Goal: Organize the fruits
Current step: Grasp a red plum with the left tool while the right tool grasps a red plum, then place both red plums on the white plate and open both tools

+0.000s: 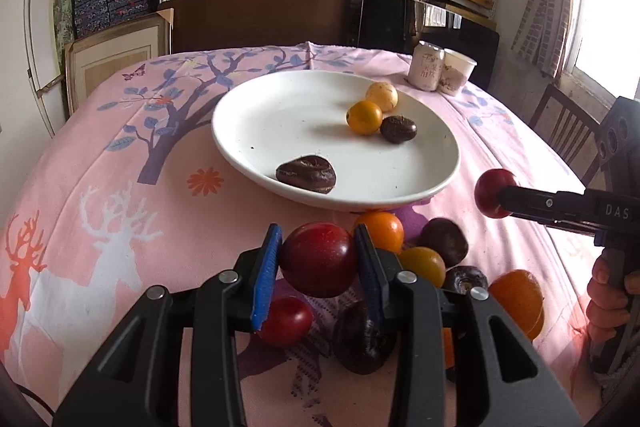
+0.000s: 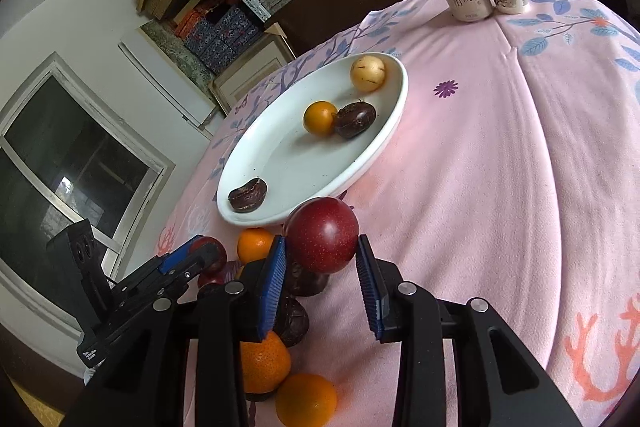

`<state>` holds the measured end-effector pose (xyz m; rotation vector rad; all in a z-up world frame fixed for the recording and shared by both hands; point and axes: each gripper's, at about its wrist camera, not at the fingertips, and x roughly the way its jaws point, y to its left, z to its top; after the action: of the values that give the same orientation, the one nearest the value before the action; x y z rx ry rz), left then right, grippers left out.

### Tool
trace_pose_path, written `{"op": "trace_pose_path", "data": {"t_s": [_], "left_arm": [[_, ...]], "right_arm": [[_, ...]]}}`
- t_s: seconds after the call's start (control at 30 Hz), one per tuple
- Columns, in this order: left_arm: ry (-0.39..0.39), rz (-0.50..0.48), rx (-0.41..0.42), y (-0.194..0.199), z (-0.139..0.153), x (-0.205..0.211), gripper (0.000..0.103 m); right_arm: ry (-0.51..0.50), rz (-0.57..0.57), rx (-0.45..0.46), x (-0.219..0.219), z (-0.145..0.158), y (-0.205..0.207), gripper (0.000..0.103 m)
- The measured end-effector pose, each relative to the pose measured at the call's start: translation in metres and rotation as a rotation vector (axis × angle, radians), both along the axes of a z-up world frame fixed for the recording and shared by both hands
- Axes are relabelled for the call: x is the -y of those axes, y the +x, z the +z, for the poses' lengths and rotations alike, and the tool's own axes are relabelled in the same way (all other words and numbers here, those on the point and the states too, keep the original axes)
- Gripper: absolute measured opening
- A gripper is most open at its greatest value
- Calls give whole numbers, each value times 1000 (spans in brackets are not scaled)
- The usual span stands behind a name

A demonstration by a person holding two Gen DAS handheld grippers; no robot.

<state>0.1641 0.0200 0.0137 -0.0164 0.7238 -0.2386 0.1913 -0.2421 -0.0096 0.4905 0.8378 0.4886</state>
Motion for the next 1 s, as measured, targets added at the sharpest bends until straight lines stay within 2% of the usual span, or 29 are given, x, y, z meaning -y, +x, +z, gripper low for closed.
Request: {"op": "trace_pose_path", "data": {"t_s": [0.1, 0.2, 0.33, 0.37, 0.4, 0.43, 0.47, 0.57, 0.63, 0.67, 0.87, 1.0], "left_arm": [[-86, 16, 51, 1, 22, -8, 36], [-105, 62, 59, 26, 35, -7, 36], [-105, 124, 25, 62, 29, -2, 37], [-93, 136, 21, 68, 25, -1, 37], [-84, 140, 19, 70, 22, -1, 43], [-74, 137, 16, 71, 18, -1, 48], [-67, 137, 21, 70, 17, -1, 53], [-96, 132, 33, 63, 20, -9, 56], [-115, 138, 35, 54, 21, -16, 66], [-111, 147, 37, 47, 21, -19, 68], [-101, 176, 10, -3, 9, -39, 69], [-54, 188, 7, -32, 2, -42, 76]], "right_arm": [[-20, -30, 74, 0, 16, 2, 36], [-81, -37, 113, -16, 30, 20, 36], [-111, -40, 121, -34, 27, 45, 40], [-125, -58, 142, -34, 26, 46, 47], [-148, -81, 162, -33, 26, 46, 65], [-164, -89, 177, -31, 27, 45, 68], [-161, -83, 184, -28, 29, 45, 68], [-111, -96, 190, -18, 33, 39, 68], [-108, -84, 187, -15, 33, 33, 68], [-113, -79, 186, -14, 32, 28, 68], [-119, -9, 178, -13, 25, -14, 68], [-121, 67, 213, -15, 24, -51, 68]]}}
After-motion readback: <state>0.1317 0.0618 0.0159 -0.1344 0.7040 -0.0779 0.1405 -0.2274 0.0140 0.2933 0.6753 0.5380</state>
